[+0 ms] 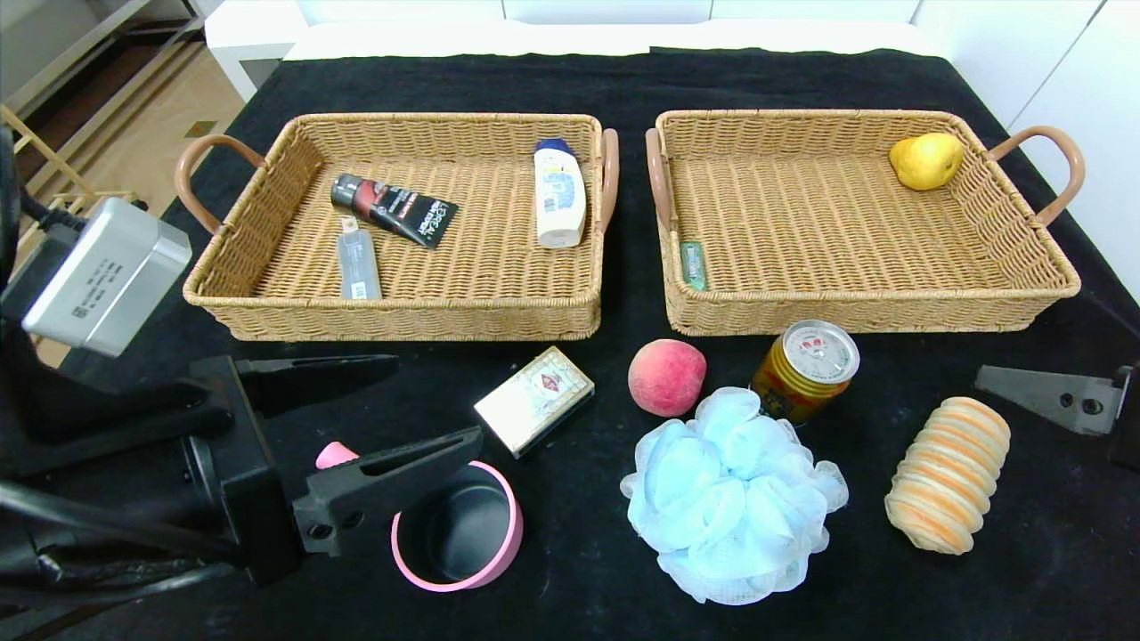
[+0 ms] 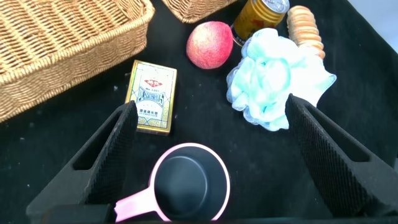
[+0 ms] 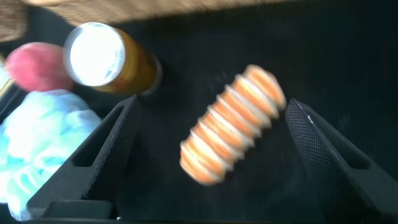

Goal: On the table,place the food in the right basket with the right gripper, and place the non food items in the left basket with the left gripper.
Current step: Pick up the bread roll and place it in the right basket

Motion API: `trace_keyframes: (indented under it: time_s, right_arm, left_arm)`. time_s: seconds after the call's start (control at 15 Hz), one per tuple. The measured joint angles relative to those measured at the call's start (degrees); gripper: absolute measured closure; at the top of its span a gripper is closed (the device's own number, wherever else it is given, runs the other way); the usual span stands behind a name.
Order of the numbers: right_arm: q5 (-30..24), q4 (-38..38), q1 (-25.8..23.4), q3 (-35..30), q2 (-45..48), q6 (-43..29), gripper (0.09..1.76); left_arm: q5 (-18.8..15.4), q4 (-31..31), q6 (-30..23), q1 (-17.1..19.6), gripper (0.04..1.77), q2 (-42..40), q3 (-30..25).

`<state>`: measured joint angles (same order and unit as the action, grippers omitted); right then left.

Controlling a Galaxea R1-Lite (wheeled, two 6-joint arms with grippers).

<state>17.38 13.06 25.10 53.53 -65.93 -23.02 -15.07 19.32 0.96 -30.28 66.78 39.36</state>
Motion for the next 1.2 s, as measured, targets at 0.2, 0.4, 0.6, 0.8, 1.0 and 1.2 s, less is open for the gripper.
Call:
trace_keyframes:
  time_s: [0.2,0.4,0.6,0.8,1.0,1.2]
  right_arm:
    - [0.3,9.4,-2.2,7.5,-4.8,-10.0,0.14]
    - [0.3,13.8,-3.5,10.4,-9.5,-16.0,0.14]
    - [-0.1,15.0,-5.1,11.2,-13.5,-19.0,0.14]
    - [-2.7,15.0,-6.4,10.9,-16.0,-20.4,0.14]
    - [-5.4,14.8,-7.9,10.3,-18.0,-20.5,0.14]
    - [-5.5,14.8,-8.2,9.7,-19.7,-21.2,0.14]
  left_arm:
    - [0.7,0.0,0.0,0.0,0.09,-0.3,0.0]
    - [1.0,0.0,0.0,0.1,0.09,-0.5,0.0]
    - [1.0,0.0,0.1,0.1,0.09,-0.5,-0.1]
    - [1.0,0.0,0.1,0.1,0.09,-0.5,-0.1]
    - [1.0,0.0,0.1,0.1,0.09,-0.6,-0.1]
    - [1.0,0.0,0.1,0.2,0.09,-0.7,-0.3]
